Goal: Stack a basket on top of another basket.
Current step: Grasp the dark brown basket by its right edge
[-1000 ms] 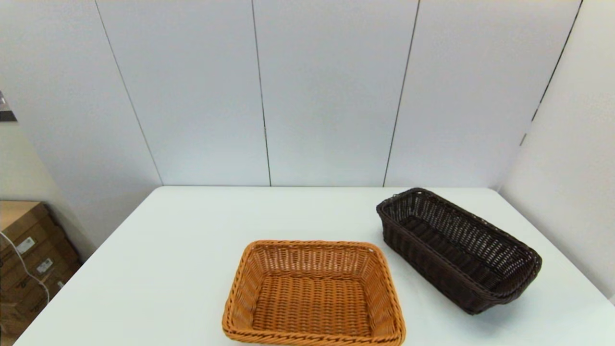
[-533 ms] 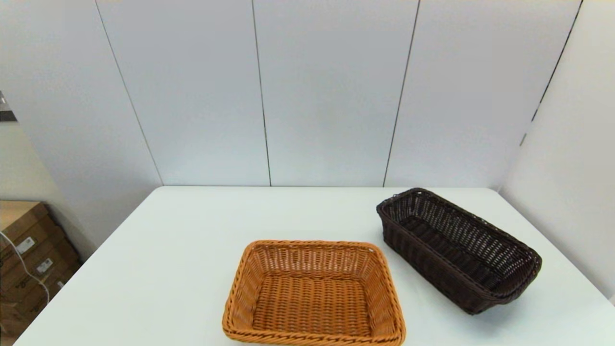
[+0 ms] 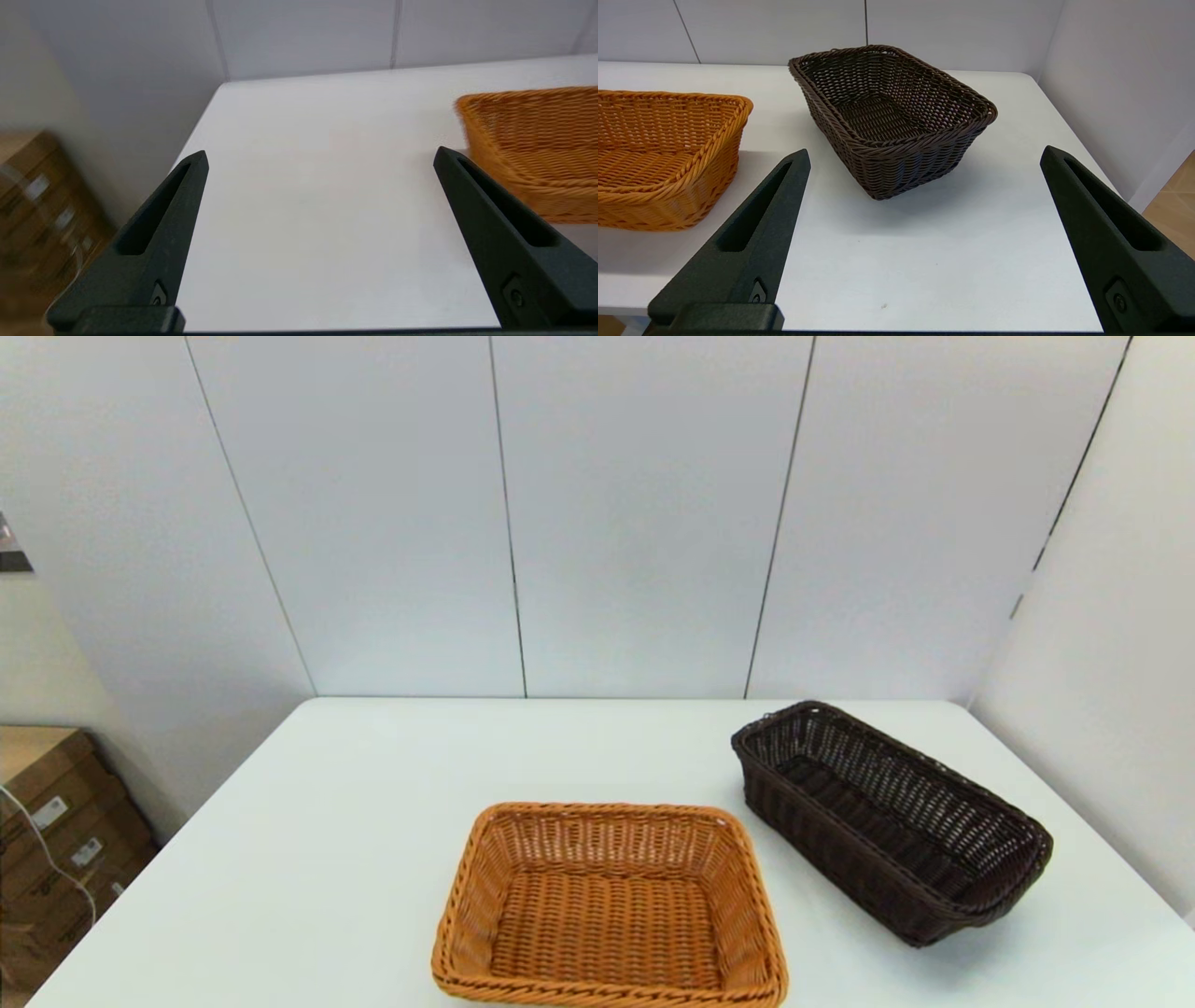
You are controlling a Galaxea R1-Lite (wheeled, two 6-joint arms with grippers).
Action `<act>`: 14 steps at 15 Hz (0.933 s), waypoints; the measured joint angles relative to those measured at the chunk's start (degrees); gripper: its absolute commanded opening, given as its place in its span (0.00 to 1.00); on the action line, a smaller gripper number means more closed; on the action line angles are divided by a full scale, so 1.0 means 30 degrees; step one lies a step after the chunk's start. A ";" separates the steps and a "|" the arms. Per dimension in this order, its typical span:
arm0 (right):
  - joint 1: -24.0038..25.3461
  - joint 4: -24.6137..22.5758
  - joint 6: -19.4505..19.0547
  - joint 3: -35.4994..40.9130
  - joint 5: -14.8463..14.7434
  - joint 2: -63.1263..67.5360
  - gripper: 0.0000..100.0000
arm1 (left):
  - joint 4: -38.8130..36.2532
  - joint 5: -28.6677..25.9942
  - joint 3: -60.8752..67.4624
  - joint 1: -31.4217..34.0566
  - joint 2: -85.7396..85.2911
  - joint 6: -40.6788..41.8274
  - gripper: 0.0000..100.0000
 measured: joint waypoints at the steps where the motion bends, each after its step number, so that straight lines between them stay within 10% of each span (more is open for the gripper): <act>1: 0.0000 -0.0016 -0.0008 0.0000 -0.0024 -0.0008 1.00 | -0.0102 -0.0293 0.0354 0.0000 -0.0037 -0.0057 1.00; 7: -0.0024 0.3088 -0.0240 -0.3799 -0.0142 0.1040 1.00 | -0.0219 -0.0240 0.0658 -0.0008 -0.0053 -0.0577 1.00; 14: -0.1646 0.7985 0.0857 -1.2926 -0.0061 1.2284 1.00 | -0.0219 -0.0163 0.0666 -0.0008 -0.0069 -0.0581 1.00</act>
